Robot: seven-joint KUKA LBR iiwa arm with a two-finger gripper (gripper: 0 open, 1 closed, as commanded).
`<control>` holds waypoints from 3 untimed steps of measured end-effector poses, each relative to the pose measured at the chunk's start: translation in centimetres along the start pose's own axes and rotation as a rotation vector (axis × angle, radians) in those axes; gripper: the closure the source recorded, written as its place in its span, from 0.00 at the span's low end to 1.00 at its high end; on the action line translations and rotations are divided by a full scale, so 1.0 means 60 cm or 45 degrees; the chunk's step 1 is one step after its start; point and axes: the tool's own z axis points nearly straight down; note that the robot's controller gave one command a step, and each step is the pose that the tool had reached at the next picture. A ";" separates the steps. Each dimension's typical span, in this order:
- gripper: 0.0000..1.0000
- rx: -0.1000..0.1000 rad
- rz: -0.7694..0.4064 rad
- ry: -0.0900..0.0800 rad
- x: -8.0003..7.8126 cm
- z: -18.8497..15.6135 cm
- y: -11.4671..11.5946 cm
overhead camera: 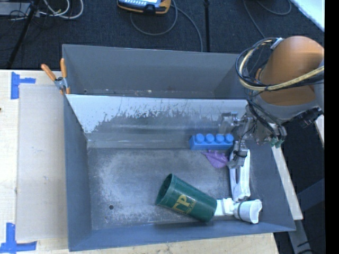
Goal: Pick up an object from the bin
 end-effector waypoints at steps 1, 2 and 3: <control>0.00 0.001 -0.002 -0.009 -0.002 -0.008 0.000; 0.00 0.002 0.099 -0.014 0.019 0.050 0.030; 0.00 0.001 0.091 -0.006 0.081 0.101 0.123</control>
Offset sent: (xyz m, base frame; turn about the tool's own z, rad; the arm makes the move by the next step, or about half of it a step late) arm -0.0617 0.0878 -0.1573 0.3457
